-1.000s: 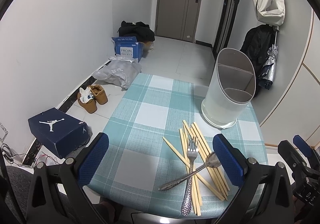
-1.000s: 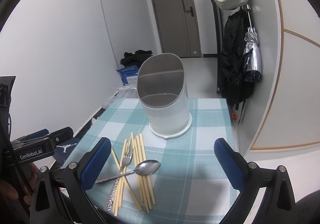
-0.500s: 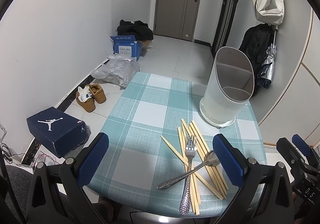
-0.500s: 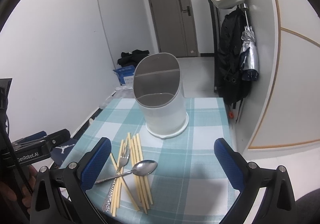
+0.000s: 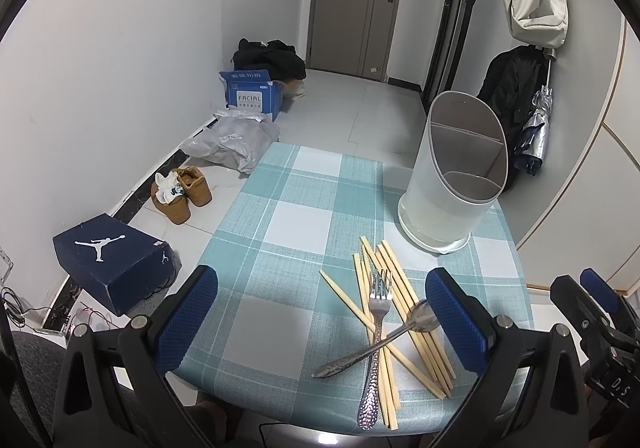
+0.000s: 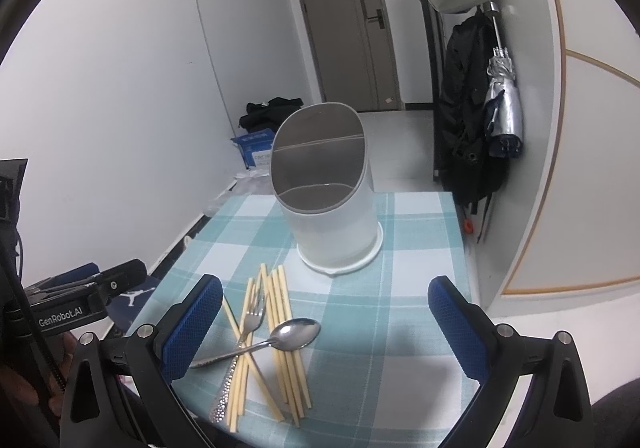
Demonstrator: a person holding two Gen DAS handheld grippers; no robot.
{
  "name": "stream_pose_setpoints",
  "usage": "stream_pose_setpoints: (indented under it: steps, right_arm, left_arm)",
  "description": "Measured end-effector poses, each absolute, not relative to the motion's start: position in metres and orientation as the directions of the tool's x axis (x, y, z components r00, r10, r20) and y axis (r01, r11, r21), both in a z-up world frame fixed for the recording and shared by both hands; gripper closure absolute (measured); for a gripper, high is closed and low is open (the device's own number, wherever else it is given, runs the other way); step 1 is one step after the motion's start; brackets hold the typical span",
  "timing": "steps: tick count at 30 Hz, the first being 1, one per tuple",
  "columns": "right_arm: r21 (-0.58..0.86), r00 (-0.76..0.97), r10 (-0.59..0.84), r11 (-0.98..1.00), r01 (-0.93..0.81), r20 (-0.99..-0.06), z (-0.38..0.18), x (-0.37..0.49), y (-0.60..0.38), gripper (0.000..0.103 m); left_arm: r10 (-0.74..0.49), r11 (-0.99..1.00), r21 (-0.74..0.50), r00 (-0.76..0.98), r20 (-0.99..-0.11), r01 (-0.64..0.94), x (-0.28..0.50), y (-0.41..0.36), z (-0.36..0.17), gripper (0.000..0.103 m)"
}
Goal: Organize utensils
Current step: 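Grasp the silver spoon with the right gripper while the left gripper approaches the fork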
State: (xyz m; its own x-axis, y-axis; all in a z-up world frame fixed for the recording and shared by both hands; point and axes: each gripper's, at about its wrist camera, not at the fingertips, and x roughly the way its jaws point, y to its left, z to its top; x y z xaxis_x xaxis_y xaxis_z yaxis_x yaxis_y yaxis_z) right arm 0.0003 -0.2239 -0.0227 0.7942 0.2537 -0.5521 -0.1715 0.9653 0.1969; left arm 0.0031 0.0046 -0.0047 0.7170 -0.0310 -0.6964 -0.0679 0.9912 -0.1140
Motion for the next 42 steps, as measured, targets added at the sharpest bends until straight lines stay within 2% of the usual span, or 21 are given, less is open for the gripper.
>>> stream_pose_setpoints:
  steps: [8, 13, 15, 22, 26, 30, 33, 35, 37, 42]
  right_arm:
    - [0.247, 0.774, 0.304, 0.949, -0.195, -0.555, -0.031, 0.007, -0.226, 0.0]
    - [0.278, 0.708, 0.34, 0.938, -0.208, -0.619, -0.05, 0.022, -0.221, 0.0]
    - [0.279, 0.672, 0.343, 0.938, -0.206, -0.657, -0.061, 0.03, -0.218, 0.004]
    - [0.322, 0.5, 0.385, 0.923, -0.211, -0.776, -0.107, 0.062, -0.206, 0.03]
    - [0.411, 0.393, 0.449, 0.894, -0.181, -0.803, -0.13, 0.076, -0.203, 0.032]
    - [0.427, 0.384, 0.461, 0.887, -0.176, -0.8, -0.134, 0.085, -0.199, 0.033]
    - [0.408, 0.391, 0.445, 0.895, -0.18, -0.806, -0.135, 0.088, -0.193, 0.042]
    - [0.41, 0.379, 0.452, 0.892, -0.19, -0.808, -0.137, 0.088, -0.189, 0.056]
    - [0.39, 0.381, 0.438, 0.899, -0.2, -0.815, -0.135, 0.089, -0.185, 0.061]
    - [0.39, 0.377, 0.426, 0.904, -0.172, -0.822, -0.138, 0.095, -0.189, 0.089]
  left_arm:
    - [-0.044, 0.988, -0.137, 0.705, -0.708, -0.075, 0.013, 0.006, -0.005, 0.001]
    - [-0.073, 0.98, -0.177, 0.677, -0.732, -0.086, 0.023, 0.012, -0.011, 0.001]
    - [-0.076, 0.977, -0.188, 0.663, -0.744, -0.099, 0.029, 0.016, -0.015, 0.001]
    - [-0.085, 0.971, -0.202, 0.603, -0.793, -0.128, 0.046, 0.027, -0.029, 0.001]
    - [-0.104, 0.96, -0.23, 0.562, -0.82, -0.158, 0.055, 0.037, -0.038, 0.001]
    - [-0.112, 0.954, -0.242, 0.538, -0.836, -0.178, 0.06, 0.044, -0.044, 0.001]
    - [-0.109, 0.955, -0.236, 0.527, -0.843, -0.18, 0.062, 0.045, -0.047, 0.001]
    - [-0.11, 0.958, -0.232, 0.532, -0.84, -0.169, 0.063, 0.045, -0.047, 0.001]
    - [-0.102, 0.962, -0.218, 0.531, -0.841, -0.161, 0.064, 0.044, -0.047, 0.001]
    - [-0.147, 0.946, -0.264, 0.477, -0.866, -0.187, 0.07, 0.05, -0.059, 0.001]
